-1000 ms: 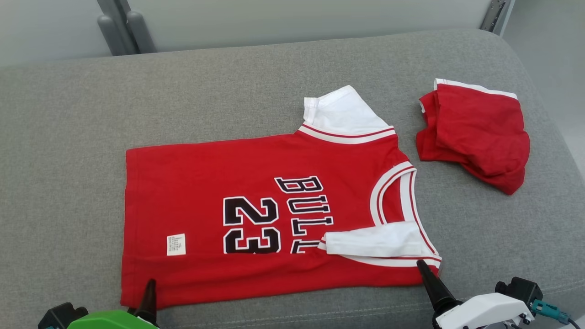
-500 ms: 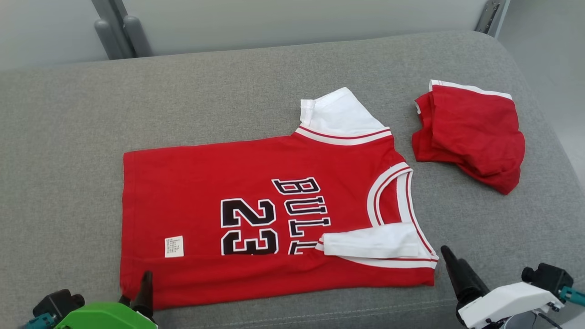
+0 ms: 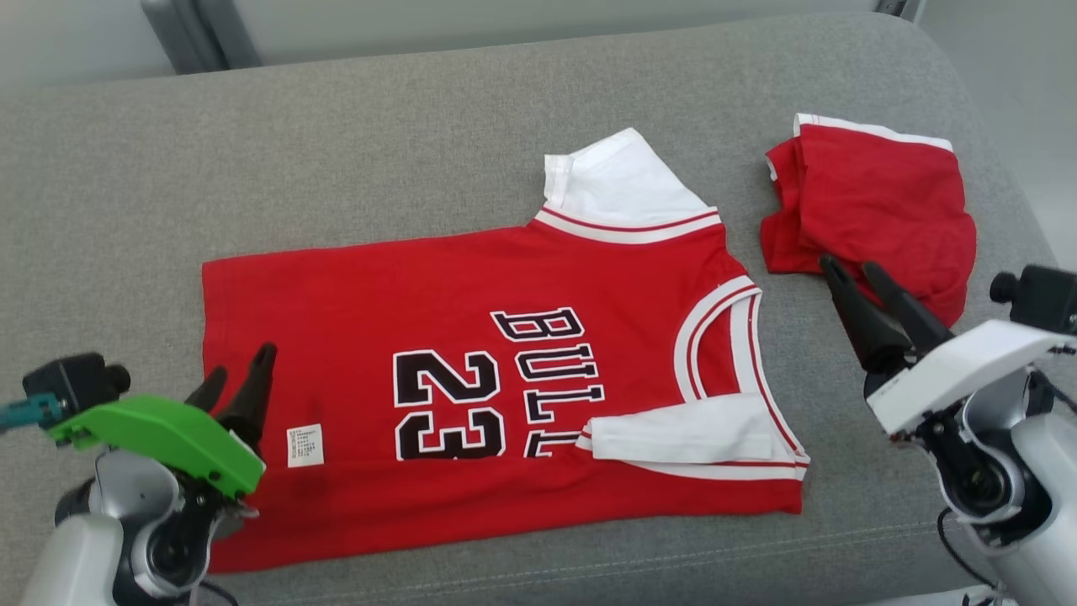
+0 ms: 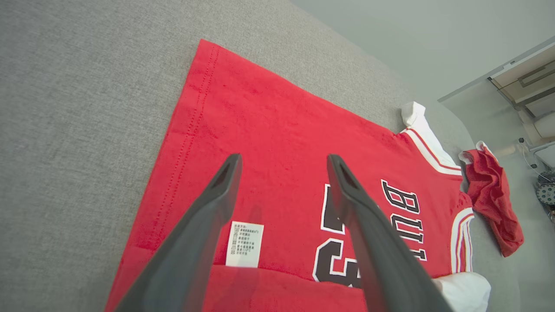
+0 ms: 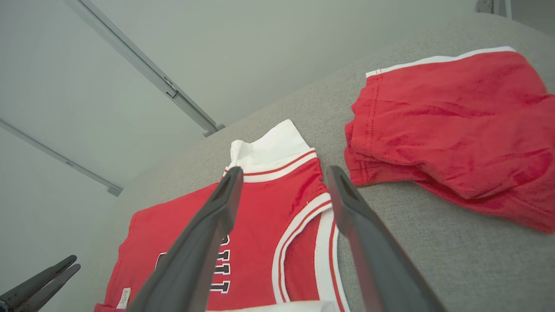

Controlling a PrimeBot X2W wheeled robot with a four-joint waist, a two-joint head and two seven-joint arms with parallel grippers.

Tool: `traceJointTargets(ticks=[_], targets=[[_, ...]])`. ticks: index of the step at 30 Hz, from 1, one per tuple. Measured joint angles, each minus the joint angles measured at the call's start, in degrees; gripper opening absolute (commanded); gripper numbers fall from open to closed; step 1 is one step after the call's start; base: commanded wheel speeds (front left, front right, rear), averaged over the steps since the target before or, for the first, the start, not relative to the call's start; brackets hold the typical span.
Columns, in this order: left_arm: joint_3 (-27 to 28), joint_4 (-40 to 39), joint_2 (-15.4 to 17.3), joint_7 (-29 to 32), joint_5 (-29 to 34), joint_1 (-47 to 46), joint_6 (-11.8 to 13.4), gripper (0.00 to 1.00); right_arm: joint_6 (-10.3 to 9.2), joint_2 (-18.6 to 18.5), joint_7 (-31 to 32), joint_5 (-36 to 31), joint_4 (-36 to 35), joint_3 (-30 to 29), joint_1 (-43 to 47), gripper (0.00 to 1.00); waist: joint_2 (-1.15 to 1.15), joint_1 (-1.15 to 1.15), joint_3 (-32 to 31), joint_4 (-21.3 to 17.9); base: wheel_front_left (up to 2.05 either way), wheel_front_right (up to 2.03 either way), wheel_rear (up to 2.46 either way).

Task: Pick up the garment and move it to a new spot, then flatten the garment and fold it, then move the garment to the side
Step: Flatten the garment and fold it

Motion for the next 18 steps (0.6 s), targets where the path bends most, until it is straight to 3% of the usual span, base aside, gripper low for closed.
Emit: traceJointTargets(ticks=[8,18], targets=[[-0.15,0.42,2.91,10.34,-2.58,-12.88,0.0,1.0,-0.46,-3.35,10.54,-1.47,2.97,1.78,-12.68,1.0,0.0,0.0,4.29,0.86,0.0,0.0,0.0],[0.94,5.45,6.92,19.14,-5.75,-23.47,-0.6,1.0,-0.47,-3.35,19.93,-6.44,9.57,6.06,-27.08,1.0,0.0,0.0,10.18,1.34,0.0,0.0,0.0]])
